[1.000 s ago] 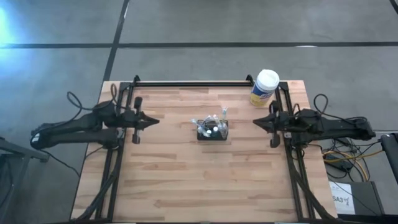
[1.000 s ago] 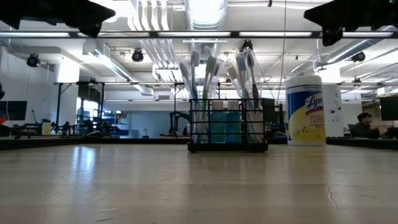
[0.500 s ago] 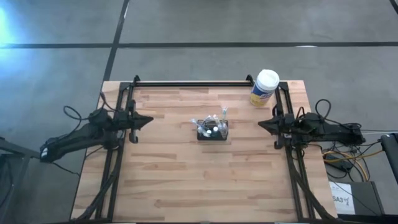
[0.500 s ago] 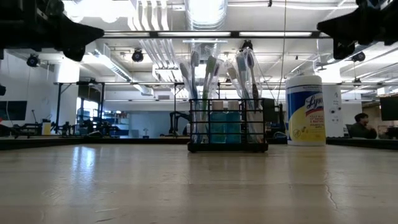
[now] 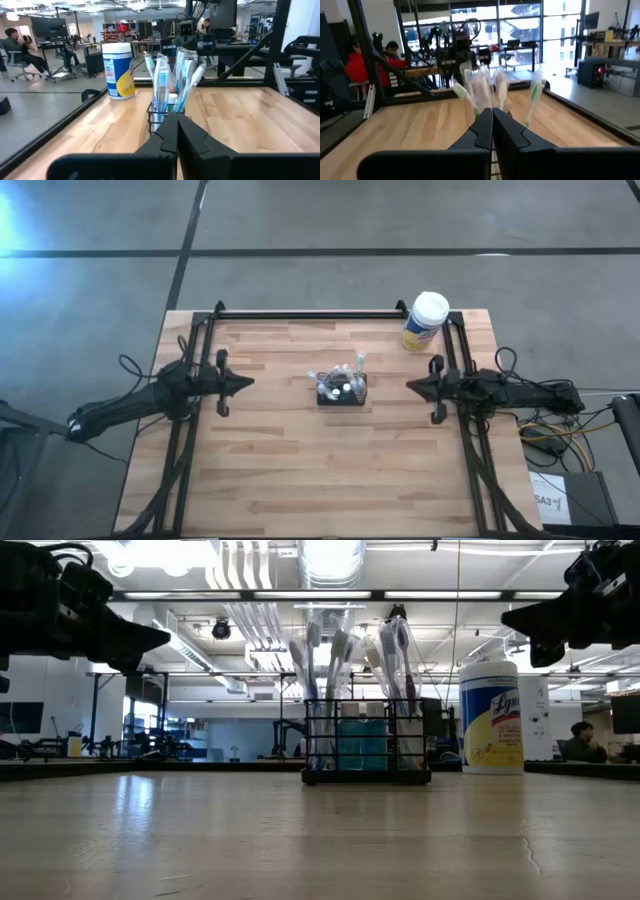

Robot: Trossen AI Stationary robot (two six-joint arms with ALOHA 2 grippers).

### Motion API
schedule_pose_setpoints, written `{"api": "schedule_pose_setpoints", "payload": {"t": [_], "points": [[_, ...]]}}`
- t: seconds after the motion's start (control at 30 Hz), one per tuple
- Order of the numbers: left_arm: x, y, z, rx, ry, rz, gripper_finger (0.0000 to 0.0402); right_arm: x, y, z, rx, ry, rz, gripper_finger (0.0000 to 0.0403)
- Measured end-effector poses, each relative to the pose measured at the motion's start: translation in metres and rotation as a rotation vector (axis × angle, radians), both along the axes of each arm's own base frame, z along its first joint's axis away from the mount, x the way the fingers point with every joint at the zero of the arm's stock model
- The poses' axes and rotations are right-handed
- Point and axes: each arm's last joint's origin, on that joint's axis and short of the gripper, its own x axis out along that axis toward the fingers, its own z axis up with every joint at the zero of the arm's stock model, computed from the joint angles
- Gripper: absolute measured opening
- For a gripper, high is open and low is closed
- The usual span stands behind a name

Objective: Pick & Place toothbrushing station
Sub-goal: Return to Home Position

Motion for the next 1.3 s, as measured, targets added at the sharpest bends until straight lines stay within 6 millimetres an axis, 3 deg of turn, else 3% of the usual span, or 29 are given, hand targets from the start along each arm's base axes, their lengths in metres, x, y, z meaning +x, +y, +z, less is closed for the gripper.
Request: {"api": "schedule_pose_setpoints", "payload": {"t": [0.53,0.83,1.3], "points": [[0.0001,-0.0009,-0.0009,-0.007,0.006,-0.030,0.0001,-0.0001,-0.0001,0.0004,0.033,-0.008,-0.003,0.0008],[0.0002,-0.0011,-0.0008,-0.075,0.001,-0.032,0.0034,-0.0002,-0.0001,0.0013,0.027,-0.015,-0.003,0.0008],[0.0002,-0.0010,-0.0013,-0.079,0.005,-0.029,0.0033,0.0003,-0.0001,0.0007,0.027,-0.007,-0.003,0.0008]]}}
